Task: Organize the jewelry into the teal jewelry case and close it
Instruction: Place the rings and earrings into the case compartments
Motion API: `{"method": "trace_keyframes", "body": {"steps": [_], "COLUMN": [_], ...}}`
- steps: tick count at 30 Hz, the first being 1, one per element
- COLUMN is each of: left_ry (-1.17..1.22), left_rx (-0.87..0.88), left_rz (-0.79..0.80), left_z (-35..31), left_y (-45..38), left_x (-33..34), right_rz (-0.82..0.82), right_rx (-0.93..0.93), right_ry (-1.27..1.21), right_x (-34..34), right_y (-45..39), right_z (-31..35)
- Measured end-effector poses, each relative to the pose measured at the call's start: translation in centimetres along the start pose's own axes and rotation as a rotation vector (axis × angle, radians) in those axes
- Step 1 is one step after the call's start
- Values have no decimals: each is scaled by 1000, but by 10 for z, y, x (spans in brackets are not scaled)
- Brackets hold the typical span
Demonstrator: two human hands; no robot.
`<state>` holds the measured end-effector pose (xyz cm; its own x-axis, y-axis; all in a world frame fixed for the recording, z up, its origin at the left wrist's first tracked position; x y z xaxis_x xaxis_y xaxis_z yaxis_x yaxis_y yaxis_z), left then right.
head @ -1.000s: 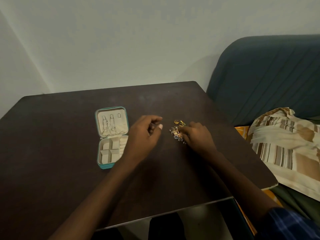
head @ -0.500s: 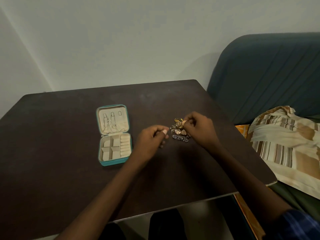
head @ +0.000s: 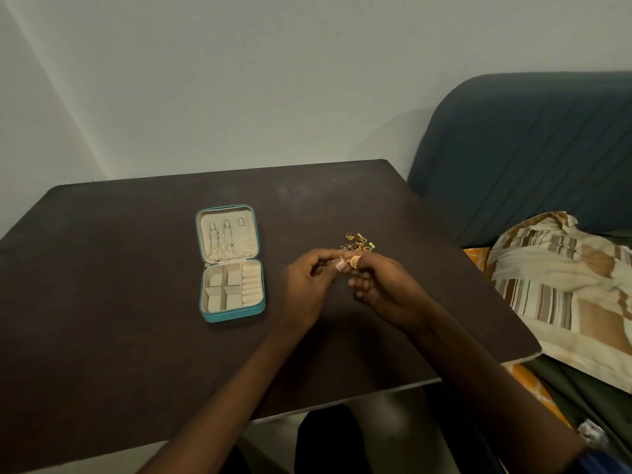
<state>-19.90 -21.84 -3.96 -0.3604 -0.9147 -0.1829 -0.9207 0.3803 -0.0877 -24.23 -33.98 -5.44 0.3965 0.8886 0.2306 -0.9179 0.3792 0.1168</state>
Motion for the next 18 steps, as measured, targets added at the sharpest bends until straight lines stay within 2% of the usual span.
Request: {"method": "trace_keyframes", "body": {"steps": [4,8,10,12,14,16,18], "left_ry": [-7,110,153,172,155,128,103], "left_rx": [-43,-222,-281,-300,-300,-291,-274], "left_rz": [-29,-3,19,18,28,40,41], "left_z": [8,18,19,19,18,18,16], "left_y": [-1,-3,-4,-7,-10,-12,-14], "left_x": [-5,-7,-8,-11,-15,-21,-26], "right_rz": [78,159,126,13,-100,-116,-43], "right_rx": [5,-83,-121,-274,-477,-590,-648], "right_ry": [18,87,128,371,746,1031,1254], "right_x": [3,0,-5,-20,-36,-44,-45], "right_y": [6,4,1,-8,-21,-32,-45], "right_z": [-14,-19,-17,-6,7,14,13]}}
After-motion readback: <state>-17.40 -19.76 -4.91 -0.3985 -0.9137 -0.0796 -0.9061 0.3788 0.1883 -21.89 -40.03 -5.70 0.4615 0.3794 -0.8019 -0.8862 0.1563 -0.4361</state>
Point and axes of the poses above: each hand's wrist, its own y-axis away from the middle knuckle, its own x-axis out of the palm, z = x × y, the point moved 5 cm from there along -y, towards the middle knuckle, and after that the axes turned 15 degrees about -x, right-handed, at the moved point
